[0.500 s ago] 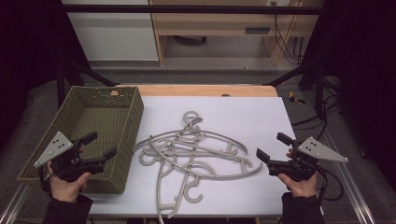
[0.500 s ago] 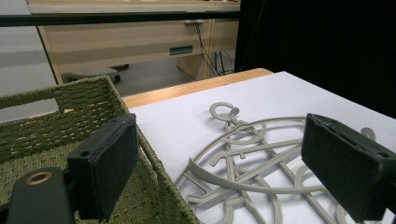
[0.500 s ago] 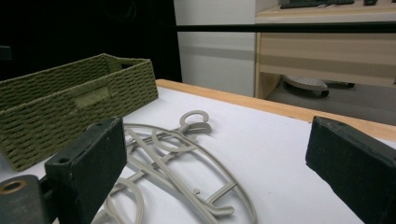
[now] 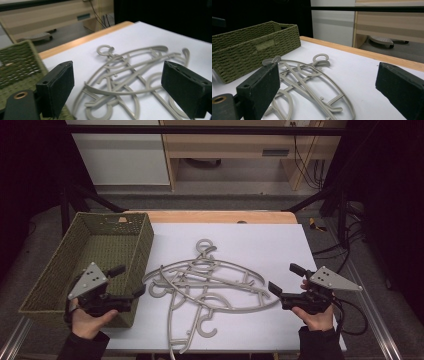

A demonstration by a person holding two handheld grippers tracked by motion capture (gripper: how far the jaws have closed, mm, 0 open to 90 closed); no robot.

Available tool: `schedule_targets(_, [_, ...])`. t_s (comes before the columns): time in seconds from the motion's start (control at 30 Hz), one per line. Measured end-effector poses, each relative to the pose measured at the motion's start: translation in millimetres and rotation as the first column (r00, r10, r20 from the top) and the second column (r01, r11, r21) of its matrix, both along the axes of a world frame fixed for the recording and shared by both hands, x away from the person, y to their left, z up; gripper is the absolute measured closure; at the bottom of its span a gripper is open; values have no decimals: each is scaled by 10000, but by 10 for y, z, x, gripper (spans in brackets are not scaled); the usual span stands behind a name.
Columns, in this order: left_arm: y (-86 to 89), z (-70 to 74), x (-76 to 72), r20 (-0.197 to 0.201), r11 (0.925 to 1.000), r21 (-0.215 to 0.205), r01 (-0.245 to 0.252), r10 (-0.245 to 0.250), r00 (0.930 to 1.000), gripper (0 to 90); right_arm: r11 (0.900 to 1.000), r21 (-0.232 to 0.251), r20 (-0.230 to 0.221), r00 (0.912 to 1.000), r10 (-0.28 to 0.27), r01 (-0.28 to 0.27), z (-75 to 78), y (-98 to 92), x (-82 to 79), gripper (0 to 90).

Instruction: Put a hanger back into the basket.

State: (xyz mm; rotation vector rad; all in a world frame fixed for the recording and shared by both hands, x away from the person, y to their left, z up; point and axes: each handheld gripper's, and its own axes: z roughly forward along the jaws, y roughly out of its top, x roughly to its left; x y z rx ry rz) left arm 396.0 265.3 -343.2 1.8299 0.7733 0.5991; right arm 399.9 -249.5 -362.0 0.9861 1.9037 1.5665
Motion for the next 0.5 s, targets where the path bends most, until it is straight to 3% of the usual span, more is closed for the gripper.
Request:
schedule_targets(0.07, [-173, -15, -15, -205, 9973, 460, 574, -565, 9982, 111, 10000, -40, 19, 10000, 46, -46, 6, 20, -7, 56])
schedule_targets(0.1, [-173, -15, -15, -205, 9973, 460, 574, -565, 9982, 111, 10000, -40, 19, 10000, 46, -46, 6, 20, -7, 56])
schedule_targets(0.27, [-515, -114, -13, -748, 9803, 1185, 1578, -1497, 9859, 112, 9998, -97, -59, 9998, 184, -184, -3, 52, 2, 56])
schedule_targets(0.3, [-515, -114, -13, -748, 9803, 1185, 1578, -1497, 9859, 112, 9998, -97, -59, 9998, 184, -184, -3, 52, 2, 56])
schedule_targets(0.5, [-808, -281, 101, -1480, 9482, 2176, 2314, -2022, 9681, 114, 9996, -98, -101, 9995, 282, -283, -12, 81, 7, 57])
